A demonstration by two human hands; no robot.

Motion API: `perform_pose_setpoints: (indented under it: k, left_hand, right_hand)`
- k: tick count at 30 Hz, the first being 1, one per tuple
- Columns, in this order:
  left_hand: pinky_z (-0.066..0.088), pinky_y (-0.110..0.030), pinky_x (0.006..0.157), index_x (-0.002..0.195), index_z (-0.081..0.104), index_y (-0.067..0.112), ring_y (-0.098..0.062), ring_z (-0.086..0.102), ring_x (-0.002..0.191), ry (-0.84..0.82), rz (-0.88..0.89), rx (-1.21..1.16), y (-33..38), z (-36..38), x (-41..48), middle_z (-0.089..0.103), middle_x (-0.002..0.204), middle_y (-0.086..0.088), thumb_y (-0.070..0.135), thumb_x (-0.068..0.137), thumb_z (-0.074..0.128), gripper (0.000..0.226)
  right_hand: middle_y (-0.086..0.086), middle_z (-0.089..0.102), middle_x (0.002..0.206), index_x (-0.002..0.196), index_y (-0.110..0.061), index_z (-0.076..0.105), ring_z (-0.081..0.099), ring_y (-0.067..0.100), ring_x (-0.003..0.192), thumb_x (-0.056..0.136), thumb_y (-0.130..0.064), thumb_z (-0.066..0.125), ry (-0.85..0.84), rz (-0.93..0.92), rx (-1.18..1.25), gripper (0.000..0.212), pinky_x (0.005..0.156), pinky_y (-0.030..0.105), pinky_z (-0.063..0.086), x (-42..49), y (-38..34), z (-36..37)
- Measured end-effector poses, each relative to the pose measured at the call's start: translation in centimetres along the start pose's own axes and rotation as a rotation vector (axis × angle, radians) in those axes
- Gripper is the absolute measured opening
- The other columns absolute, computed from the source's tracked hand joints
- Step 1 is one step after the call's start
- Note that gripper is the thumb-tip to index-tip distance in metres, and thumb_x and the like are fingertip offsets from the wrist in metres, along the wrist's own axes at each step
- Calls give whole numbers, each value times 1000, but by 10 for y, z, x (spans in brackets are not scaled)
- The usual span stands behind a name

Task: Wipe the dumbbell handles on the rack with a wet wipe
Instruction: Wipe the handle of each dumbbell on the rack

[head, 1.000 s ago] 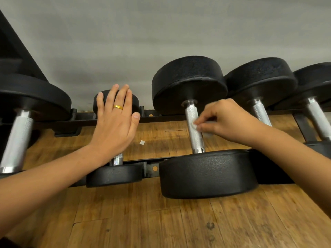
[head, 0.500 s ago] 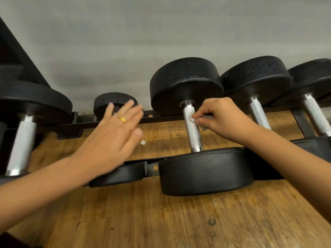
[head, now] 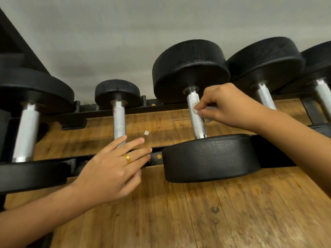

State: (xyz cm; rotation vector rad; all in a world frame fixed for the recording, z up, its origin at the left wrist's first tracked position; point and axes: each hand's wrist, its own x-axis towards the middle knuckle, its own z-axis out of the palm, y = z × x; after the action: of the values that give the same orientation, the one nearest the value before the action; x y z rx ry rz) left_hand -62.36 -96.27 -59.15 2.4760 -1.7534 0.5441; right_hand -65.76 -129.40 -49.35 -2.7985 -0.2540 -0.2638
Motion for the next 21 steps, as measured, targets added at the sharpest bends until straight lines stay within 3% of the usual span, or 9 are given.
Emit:
perform_pose_setpoints:
  k: [2,6,8,12,16,21]
  left_hand:
    - [31,-45,121,123,75,17,-20,52,139,7,-6,-4,0,-1,0,69,133,0,32,95,51,39]
    - [35,-46,118,121,76,17,-20,54,136,0,-10,3,2,-1,1,71,130,0,32,95,51,39]
    - [35,-46,118,121,77,17,-19,54,137,-5,-12,0,2,-1,1,71,129,1,32,96,51,39]
    - [36,-45,117,121,76,17,-19,53,137,-5,-4,5,1,-2,0,71,129,1,33,99,50,38]
    - [34,-45,118,122,76,17,-19,53,138,1,-4,2,1,-2,-2,71,129,1,34,99,49,39]
    - [35,-45,117,118,79,18,-18,55,136,27,-34,-8,5,-1,-1,73,126,2,33,96,52,37]
  right_hand:
    - [-6,66,92,100,-18,79,63,6,85,87,-19,76,3,-11,10,13,82,36,56,0,-2,0]
    - [-9,61,92,104,-13,77,56,2,77,92,-17,71,181,80,-17,15,83,30,53,18,-2,5]
    - [-11,59,92,106,-13,77,55,1,78,92,-17,71,163,85,-54,16,81,24,48,19,-3,5]
    - [-12,69,92,95,-21,78,67,2,85,84,-18,79,-85,33,94,11,82,23,55,-5,-3,-4]
    - [-19,72,88,84,-35,77,67,-6,86,80,-21,83,-394,80,212,16,78,12,46,-10,-7,-10]
    - [-16,72,89,88,-33,77,67,-6,85,80,-21,82,-443,47,108,15,80,16,49,-5,-8,-11]
